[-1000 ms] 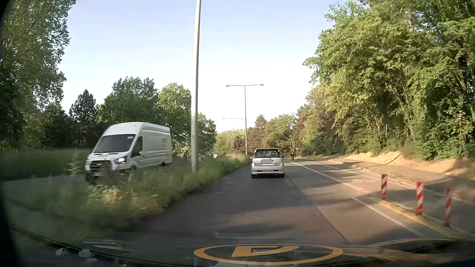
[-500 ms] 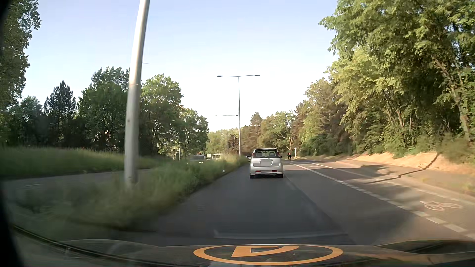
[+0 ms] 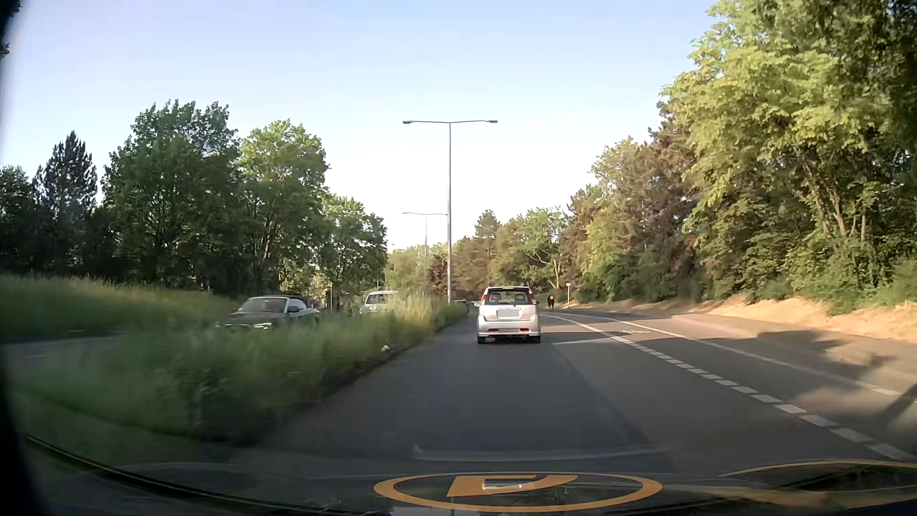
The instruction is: Follow the waypoints while adhering to traffic rules and regulations
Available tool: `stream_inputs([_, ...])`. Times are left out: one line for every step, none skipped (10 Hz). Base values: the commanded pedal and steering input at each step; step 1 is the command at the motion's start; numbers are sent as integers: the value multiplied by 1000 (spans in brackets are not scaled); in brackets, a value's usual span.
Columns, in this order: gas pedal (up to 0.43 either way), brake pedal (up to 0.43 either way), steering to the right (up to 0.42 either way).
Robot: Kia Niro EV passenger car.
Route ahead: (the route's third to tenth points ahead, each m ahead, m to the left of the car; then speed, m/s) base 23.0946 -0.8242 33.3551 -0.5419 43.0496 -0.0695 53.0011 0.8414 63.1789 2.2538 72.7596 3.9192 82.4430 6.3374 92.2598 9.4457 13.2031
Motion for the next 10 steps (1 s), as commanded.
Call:
stream_inputs([157, 0, 6])
stream_inputs([157, 0, 5])
stream_inputs([157, 0, 4])
stream_inputs([157, 0, 3])
stream_inputs([157, 0, 1])
stream_inputs([157, 0, 0])
stream_inputs([157, 0, -1])
stream_inputs([157, 0, -1])
stream_inputs([157, 0, -1])
stream_inputs([157, 0, -1])
